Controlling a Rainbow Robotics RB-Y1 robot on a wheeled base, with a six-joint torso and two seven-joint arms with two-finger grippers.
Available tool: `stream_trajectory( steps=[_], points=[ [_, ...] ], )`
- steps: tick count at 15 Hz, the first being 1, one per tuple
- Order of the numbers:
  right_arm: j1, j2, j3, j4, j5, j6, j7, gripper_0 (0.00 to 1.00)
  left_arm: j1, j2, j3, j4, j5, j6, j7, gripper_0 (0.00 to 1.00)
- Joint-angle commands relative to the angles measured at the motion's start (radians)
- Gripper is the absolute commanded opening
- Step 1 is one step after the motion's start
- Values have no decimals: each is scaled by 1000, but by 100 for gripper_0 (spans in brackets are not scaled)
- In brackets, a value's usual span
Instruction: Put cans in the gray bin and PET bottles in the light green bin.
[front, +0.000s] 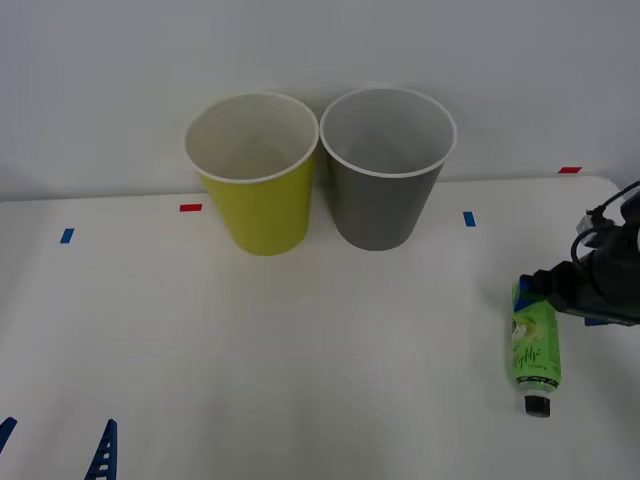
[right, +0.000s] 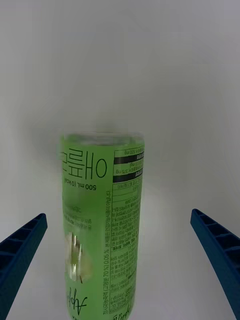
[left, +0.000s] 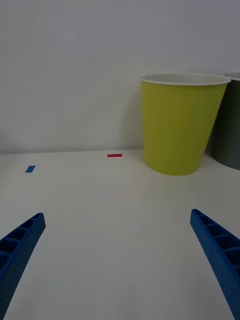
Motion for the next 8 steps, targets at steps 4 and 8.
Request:
stream_trajectory(
  steps=[4,8],
  points=[
    [-44,1,19,90,-25,0,9,100,0,0,0,0,0,0,0,100],
    [-90,5,58,150,-36,-2,9,100,0,0,0,0,0,0,0,100]
  ],
)
